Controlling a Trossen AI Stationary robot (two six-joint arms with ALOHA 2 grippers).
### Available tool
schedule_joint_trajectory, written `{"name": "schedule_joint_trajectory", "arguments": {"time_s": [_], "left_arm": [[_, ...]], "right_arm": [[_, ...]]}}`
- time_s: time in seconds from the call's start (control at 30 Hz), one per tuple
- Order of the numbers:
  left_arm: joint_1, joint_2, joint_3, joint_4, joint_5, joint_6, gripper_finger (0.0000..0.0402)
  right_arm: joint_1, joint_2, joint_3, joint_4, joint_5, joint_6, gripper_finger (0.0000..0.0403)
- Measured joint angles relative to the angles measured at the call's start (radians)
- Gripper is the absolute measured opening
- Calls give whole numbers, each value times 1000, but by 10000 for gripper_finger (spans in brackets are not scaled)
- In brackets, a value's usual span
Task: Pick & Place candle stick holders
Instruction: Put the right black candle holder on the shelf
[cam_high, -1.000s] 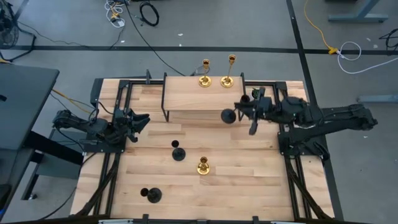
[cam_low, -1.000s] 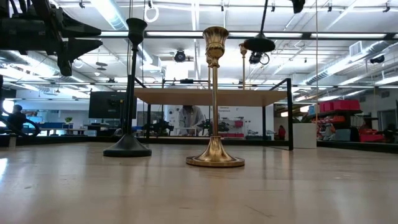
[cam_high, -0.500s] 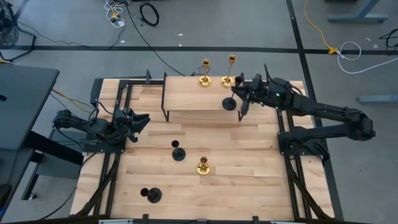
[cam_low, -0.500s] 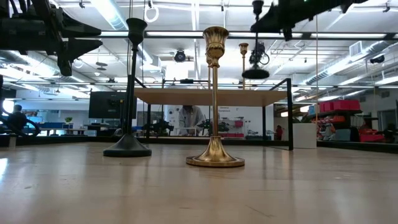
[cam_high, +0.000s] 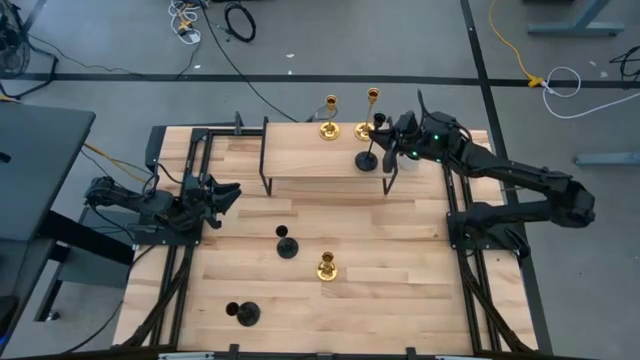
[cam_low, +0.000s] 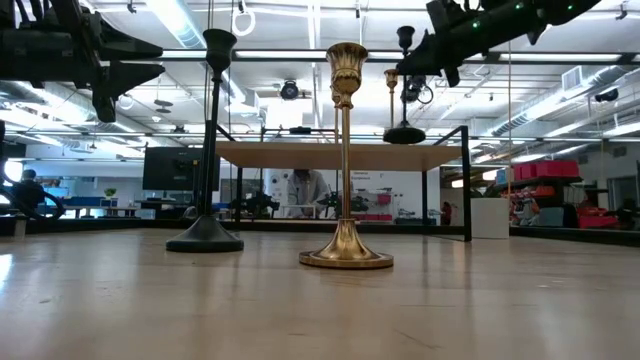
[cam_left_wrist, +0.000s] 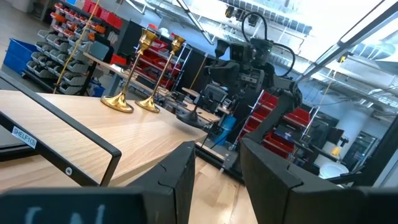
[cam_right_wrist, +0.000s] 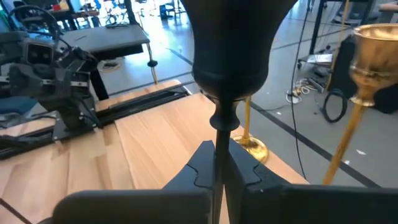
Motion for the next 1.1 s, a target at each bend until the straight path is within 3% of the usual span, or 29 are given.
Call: {"name": "schedule_joint_trajectory", "arguments": {"time_s": [1.1], "left_arm": [[0, 0, 0, 0, 0, 0, 131]], "right_arm": [[-9, 44, 0, -11, 1, -9, 5]]}}
